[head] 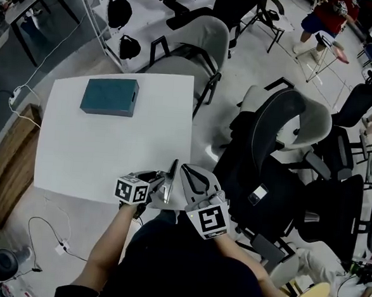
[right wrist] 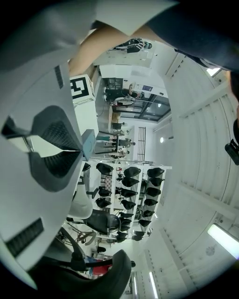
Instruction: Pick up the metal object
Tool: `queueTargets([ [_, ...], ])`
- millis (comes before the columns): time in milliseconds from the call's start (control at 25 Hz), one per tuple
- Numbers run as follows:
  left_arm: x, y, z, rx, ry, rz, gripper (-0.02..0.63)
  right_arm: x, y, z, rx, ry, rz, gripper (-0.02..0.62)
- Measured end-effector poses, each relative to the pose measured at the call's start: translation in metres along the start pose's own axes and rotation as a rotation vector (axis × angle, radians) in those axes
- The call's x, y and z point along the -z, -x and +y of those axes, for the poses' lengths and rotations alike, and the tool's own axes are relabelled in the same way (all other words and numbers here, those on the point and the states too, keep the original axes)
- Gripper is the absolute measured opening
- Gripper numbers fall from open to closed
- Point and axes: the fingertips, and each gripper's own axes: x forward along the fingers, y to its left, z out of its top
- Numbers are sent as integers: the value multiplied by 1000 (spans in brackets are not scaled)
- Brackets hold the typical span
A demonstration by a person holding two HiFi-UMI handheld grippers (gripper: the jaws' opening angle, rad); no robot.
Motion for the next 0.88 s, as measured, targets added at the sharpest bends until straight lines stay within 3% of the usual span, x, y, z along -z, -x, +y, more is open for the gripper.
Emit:
queueTargets([
  [280,10,-11,-3,70,65,116,156,6,-1,-1,17,-12,22,26],
  [520,11,-15,-4,103,114,168,87,13,-3,-1,21,-10,39,26],
  [720,5,-13,-10,158,199,152,30,13,-6,0,11,-3,43,26],
  [880,3,-10,-10,148,198,133,25,12,-7,3,-4,-3,40,26],
])
